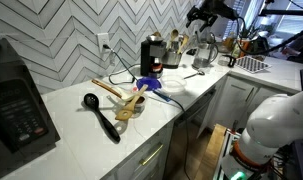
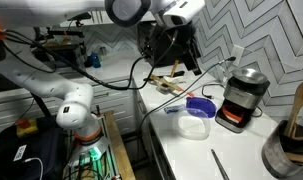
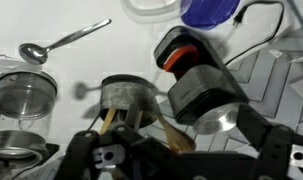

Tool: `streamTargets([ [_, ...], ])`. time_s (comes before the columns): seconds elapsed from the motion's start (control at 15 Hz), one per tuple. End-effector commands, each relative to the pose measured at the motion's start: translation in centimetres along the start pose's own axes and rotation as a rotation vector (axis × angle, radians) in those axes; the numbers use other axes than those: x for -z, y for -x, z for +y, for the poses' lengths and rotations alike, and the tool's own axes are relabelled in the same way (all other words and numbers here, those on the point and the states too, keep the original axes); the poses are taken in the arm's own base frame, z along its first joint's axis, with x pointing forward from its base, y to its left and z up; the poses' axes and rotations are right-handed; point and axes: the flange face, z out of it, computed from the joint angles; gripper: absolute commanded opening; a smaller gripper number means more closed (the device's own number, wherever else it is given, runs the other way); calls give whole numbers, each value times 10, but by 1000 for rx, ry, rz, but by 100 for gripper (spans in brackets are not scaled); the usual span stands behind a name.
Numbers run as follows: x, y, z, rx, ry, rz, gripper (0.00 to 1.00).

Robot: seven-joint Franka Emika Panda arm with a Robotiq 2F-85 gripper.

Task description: Remove the orange heart shaped bowl from the coffee maker rack and put it in the clear bowl

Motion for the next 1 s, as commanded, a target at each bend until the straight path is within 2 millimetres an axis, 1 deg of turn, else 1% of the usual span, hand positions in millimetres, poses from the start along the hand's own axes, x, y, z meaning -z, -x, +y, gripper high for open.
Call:
streamTargets([
  [0.0,-34,-32,47,-183,52,71,100],
  [0.13,-48,-40,63,-287,85,85,100],
  [0.2,-36,-30,52,-196,64,73,100],
  [0.33,-49,-35,62,-247,86,75,100],
  [0.47,-50,-39,62,-260,90,78,100],
  [0.53,-54,-40,62,-283,105,63,100],
  [0.67,-61,-53,76,-358,134,61,100],
  [0.73,-65,-62,88,-392,149,43,100],
  [0.8,-68,-66,96,-406,177,35,100],
  [0.93,-83,-72,114,-426,234,-34,100],
])
